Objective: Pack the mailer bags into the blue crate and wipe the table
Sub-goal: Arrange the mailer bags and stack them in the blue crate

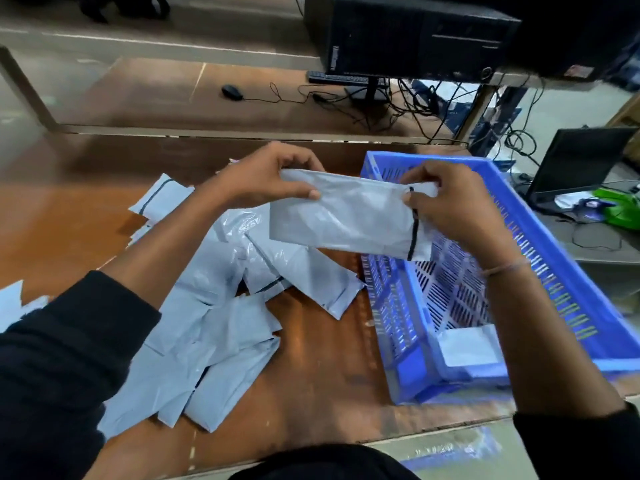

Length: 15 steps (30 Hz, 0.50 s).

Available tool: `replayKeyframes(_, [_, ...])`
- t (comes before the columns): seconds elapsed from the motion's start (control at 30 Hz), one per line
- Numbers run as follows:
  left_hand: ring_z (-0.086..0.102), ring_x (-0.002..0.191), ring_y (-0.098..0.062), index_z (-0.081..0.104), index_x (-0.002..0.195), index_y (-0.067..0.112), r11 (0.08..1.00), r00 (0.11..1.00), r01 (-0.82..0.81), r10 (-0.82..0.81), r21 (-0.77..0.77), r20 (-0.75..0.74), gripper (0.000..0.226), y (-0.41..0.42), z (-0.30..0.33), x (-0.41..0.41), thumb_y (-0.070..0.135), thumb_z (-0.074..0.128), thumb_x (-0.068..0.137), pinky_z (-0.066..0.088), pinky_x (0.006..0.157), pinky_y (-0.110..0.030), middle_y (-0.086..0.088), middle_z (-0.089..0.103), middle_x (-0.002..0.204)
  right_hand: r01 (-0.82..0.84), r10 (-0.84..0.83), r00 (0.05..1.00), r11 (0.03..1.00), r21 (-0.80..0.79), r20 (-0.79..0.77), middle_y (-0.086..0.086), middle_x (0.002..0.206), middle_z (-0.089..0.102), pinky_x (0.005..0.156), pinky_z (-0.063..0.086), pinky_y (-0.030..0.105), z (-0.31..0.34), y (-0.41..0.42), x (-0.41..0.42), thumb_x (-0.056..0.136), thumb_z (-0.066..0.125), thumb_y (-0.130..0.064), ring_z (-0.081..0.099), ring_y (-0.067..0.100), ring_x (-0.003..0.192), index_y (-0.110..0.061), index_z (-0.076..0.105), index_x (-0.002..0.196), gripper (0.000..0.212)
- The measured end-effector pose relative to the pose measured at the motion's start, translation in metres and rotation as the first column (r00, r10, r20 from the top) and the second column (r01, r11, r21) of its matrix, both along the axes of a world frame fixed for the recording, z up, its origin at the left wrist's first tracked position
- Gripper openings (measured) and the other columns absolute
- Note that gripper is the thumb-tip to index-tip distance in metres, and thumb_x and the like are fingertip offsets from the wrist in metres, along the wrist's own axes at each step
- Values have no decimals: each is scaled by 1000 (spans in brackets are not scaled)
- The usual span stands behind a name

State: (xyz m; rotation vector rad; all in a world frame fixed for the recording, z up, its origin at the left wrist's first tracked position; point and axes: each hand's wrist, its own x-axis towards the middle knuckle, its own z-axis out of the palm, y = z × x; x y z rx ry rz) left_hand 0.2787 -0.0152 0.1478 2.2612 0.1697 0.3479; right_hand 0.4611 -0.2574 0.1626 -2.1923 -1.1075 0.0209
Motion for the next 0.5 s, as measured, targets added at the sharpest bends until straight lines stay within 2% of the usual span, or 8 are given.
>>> replayKeyframes(0.03, [69, 95, -4, 74, 108, 13, 999, 1000, 9, -8, -40, 7, 23, -8, 1, 7, 20, 81, 88, 55, 77, -20, 6, 74, 105, -23, 23, 999, 1000, 8, -35, -5, 97, 73, 80, 48, 27, 2, -10, 12, 85, 74, -16, 65, 10, 88, -20, 75, 101, 17])
replayKeyframes(0.13, [74, 96, -20, 74, 108, 17, 992, 999, 36, -39, -123, -23, 24, -37, 0, 32, 30, 81, 88, 62, 73, -41, -1, 75, 106, -61, 58, 991, 998, -22, -118, -1, 84, 71, 70, 48, 25, 7, -41, 44, 89, 73, -11, 59, 2, 69, -18, 76, 96, 10])
replayKeyframes(0.23, [74, 91, -13, 75, 105, 16, 990, 998, 48, -52, -130, -26, 19, -72, -3, 68, 30, 77, 92, 58, 70, -32, 0, 77, 102, -48, 39, 996, 992, -118, -76, -2, 70, 66, 65, 47, 26, 4, -71, 84, 88, 71, -8, 52, -1, 56, -18, 76, 91, 12])
replayKeyframes(0.3, [70, 89, -12, 75, 104, 16, 996, 998, 42, -46, -82, -46, 18, -98, -6, 95, 29, 77, 92, 56, 76, -37, -3, 77, 102, -41, 33, 998, 980, -194, -49, -3, 73, 69, 70, 48, 31, -3, -88, 113, 86, 72, -5, 55, -3, 60, -16, 77, 91, 13])
replayKeyframes(0.33, [67, 86, -11, 74, 104, 15, 998, 996, 45, -48, -42, -75, 19, -111, -8, 109, 28, 77, 91, 54, 73, -38, -2, 76, 99, -43, 35, 999, 969, -244, -39, -2, 77, 71, 74, 49, 32, -8, -95, 127, 85, 72, -3, 58, -2, 65, -14, 77, 91, 13])
replayKeyframes(0.4, [62, 85, -10, 72, 101, 15, 992, 985, 76, -59, 101, -162, 19, -135, -15, 136, 27, 78, 89, 43, 68, -30, 6, 69, 91, -64, 62, 998, 921, -385, -19, 2, 84, 73, 81, 49, 33, -22, -106, 152, 83, 73, -2, 62, 11, 79, -14, 75, 88, 13])
replayKeyframes(0.5, [58, 92, -15, 65, 97, 22, 945, 926, 188, -80, 268, -368, 19, -168, -32, 168, 29, 81, 86, 37, 72, -25, 5, 62, 98, -111, 127, 992, 753, -648, -22, -9, 76, 66, 76, 43, 26, -49, -116, 173, 83, 74, -6, 58, 15, 80, -28, 69, 86, 23])
